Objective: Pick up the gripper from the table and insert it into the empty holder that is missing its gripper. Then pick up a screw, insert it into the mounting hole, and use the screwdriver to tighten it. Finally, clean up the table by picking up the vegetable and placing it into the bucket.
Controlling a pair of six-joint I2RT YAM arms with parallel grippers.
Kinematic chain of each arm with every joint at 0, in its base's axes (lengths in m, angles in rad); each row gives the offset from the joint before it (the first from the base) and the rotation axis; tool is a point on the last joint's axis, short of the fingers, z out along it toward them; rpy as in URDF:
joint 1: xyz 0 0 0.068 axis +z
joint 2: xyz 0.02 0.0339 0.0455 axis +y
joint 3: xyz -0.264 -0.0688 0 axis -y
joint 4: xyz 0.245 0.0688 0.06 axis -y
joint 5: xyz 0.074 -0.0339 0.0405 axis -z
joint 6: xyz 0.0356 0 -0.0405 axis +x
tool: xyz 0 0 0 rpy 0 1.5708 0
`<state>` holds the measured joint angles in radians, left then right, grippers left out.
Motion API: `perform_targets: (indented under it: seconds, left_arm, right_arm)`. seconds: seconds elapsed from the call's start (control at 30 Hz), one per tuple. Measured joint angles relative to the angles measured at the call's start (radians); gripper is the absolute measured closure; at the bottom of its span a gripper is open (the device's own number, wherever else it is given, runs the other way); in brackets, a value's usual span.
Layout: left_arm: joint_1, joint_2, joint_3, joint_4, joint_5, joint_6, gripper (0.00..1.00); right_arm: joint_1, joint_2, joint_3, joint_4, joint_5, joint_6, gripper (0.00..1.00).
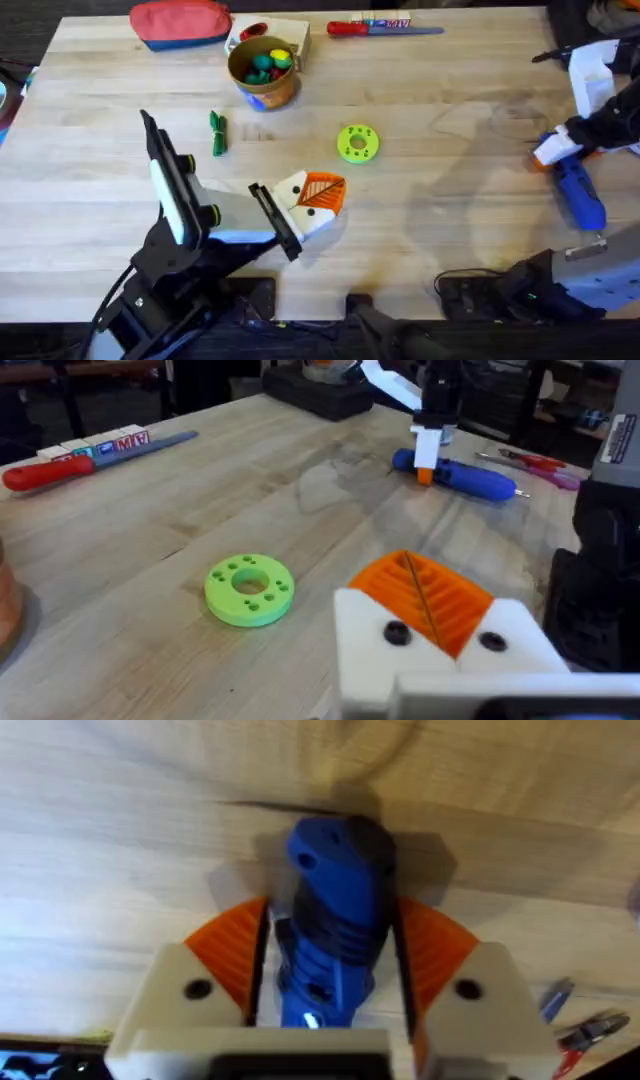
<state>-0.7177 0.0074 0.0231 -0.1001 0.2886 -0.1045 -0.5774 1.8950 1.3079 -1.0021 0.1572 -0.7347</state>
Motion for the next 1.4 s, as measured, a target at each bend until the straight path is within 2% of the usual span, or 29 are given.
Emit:
perform_targets:
  seconds: [0.07, 0.37, 0.43, 0.47, 0.7, 0.83, 1.1, 1.4]
  left_arm:
    - [0.000, 0.000, 0.000, 0.000, 0.000, 0.000, 0.995]
    - [0.000, 0.000, 0.000, 0.000, 0.000, 0.000, 0.995]
    - [0.000, 0.000, 0.000, 0.000, 0.000, 0.000, 0.995]
    - [0.000, 0.000, 0.000, 0.000, 0.000, 0.000, 0.995]
    - [0.000, 0.000, 0.000, 0.000, 0.000, 0.000, 0.995]
    - [0.000, 0.000, 0.000, 0.000, 0.000, 0.000, 0.995]
    - [0.000, 0.000, 0.000, 0.000, 0.000, 0.000, 0.995]
    - [0.000, 0.000, 0.000, 0.000, 0.000, 0.000, 0.995]
  right_arm:
    - [0.000, 0.001, 0.000, 0.001, 0.005, -0.002, 0.471]
    - [-0.002, 0.002, 0.000, -0.016, 0.008, -0.008, 0.846]
    - [-0.002, 0.003, 0.000, -0.015, 0.011, -0.010, 0.967]
    - [-0.002, 0.003, 0.000, -0.016, 0.010, -0.009, 0.986]
    - [-0.002, -0.003, -0.001, -0.009, 0.010, -0.006, 0.989]
    - [-0.002, -0.052, -0.003, 0.037, 0.010, 0.018, 0.993]
    - [-0.002, -0.294, -0.003, 0.119, -0.045, 0.134, 0.993]
    - [0.031, -0.519, -0.003, 0.179, -0.253, 0.280, 0.993]
